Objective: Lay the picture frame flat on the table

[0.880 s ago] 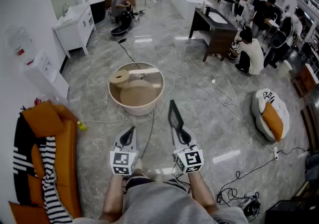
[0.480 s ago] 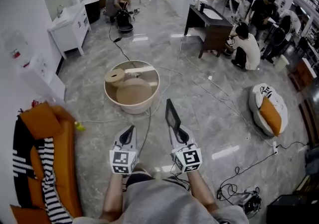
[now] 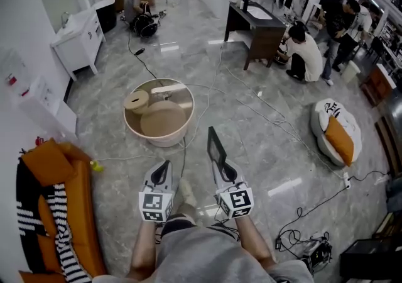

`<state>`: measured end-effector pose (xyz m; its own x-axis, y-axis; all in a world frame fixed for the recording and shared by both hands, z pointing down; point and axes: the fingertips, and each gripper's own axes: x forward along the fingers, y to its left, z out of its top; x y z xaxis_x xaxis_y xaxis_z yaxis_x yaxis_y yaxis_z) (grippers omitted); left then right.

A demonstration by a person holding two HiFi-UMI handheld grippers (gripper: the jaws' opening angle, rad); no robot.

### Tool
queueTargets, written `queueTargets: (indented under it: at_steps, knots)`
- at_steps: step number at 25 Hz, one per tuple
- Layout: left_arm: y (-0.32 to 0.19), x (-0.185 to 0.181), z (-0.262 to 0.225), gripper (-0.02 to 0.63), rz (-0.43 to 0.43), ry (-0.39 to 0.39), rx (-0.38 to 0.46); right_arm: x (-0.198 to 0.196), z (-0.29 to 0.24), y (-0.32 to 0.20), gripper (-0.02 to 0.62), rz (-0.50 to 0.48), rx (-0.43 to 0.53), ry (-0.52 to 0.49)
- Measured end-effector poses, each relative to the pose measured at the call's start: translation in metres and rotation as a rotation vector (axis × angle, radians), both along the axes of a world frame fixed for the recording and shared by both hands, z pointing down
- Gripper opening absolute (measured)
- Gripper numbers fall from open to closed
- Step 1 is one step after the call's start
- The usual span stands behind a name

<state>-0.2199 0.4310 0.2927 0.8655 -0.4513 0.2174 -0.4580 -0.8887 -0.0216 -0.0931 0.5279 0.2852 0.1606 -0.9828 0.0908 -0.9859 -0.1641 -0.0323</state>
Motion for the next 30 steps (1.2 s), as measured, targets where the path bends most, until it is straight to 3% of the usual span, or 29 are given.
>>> queueTargets:
  at_steps: [20, 30]
  knots:
    - [-0.175, 0.161, 0.019, 0.015, 0.065, -0.046, -0.063, 0.148, 0.017, -0.179, 0.052, 0.024, -0.076, -0.053]
    - [-0.261, 0.182, 0.024, 0.015, 0.038, -0.059, -0.062, 0.173, 0.025, -0.265, 0.052, 0.0, -0.071, -0.077]
